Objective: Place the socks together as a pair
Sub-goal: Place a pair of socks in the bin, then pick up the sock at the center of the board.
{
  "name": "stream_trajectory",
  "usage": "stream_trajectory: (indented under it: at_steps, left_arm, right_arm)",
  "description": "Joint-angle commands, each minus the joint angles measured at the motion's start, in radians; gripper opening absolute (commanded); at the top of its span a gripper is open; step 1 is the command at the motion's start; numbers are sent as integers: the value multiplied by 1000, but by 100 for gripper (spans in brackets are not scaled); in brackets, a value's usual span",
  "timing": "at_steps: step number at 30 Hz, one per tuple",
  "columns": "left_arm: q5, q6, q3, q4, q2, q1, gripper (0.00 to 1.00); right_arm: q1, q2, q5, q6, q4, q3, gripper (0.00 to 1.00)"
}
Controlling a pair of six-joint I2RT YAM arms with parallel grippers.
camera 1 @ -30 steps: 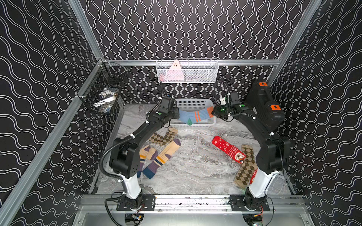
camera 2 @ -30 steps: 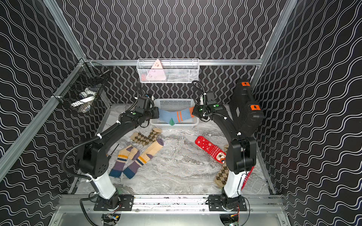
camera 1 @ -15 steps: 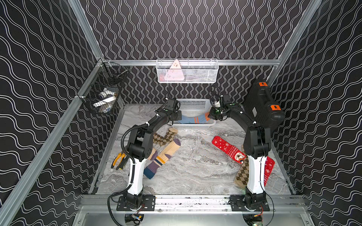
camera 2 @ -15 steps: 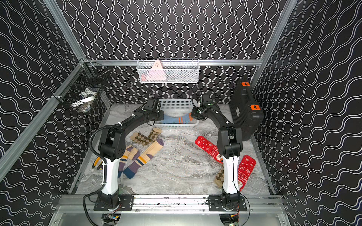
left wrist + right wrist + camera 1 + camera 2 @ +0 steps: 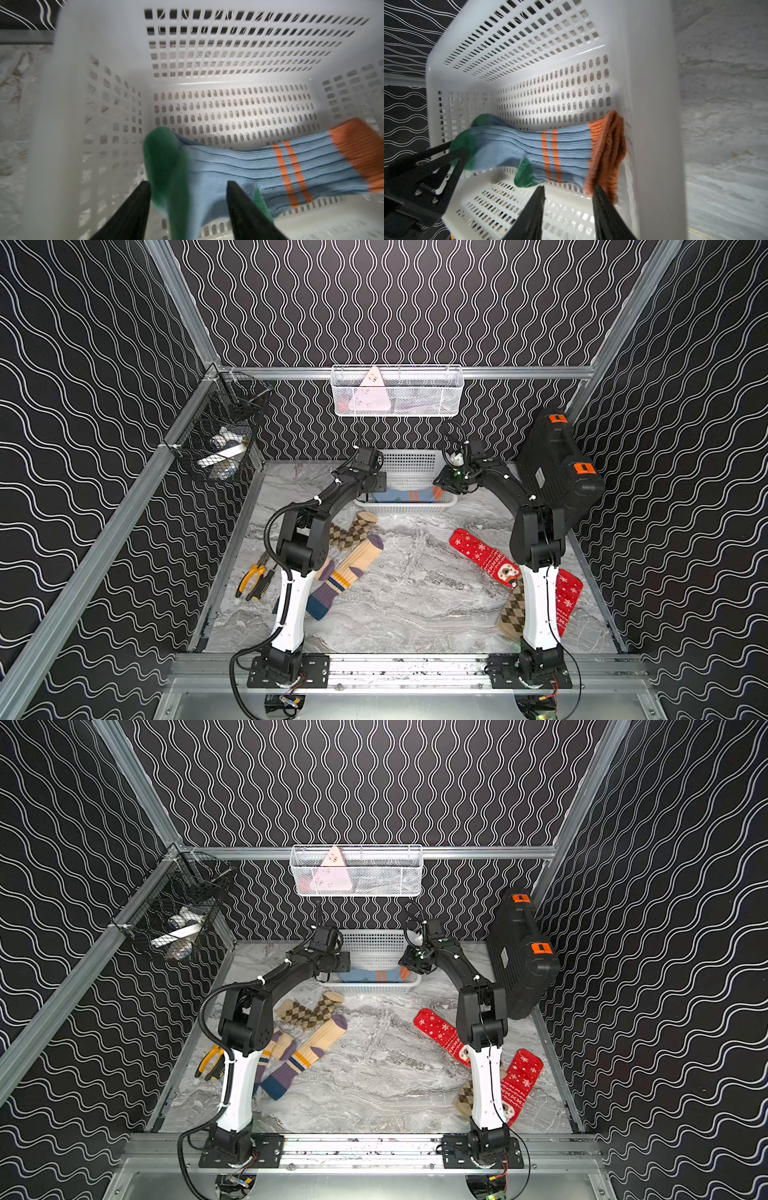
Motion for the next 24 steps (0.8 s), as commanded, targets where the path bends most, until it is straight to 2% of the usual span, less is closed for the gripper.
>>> stream_trajectory:
  at_steps: [1, 3, 6, 11, 15, 17, 20, 24]
  left_arm:
    - [-30, 20, -41, 45, -82, 2, 70]
    - [-13, 12, -121, 107, -168, -4, 74]
    - [-30, 5, -273, 190, -316, -26, 75]
    - [-97, -54, -607, 250, -624, -71, 75]
    - [-112, -134, -885, 203, -824, -77, 75]
    - [-99, -152, -1000, 195, -883, -87, 75]
    - [-75, -174, -1135, 230, -918, -108, 75]
    - [-77, -178, -1163, 278, -833, -144, 75]
  right_arm:
    - [-2, -94, 45, -18, -8, -39, 50]
    - [1, -185, 57, -18, 7, -100, 51]
    - [9, -345, 79, -22, 21, -235, 52]
    - [31, -597, 84, 3, 79, -583, 51]
    - [165, -703, 119, 10, 117, -766, 48]
    - [243, -721, 155, 16, 113, -806, 47]
    - [334, -721, 142, 63, 170, -858, 46]
    - [416, -683, 174, 91, 177, -860, 45]
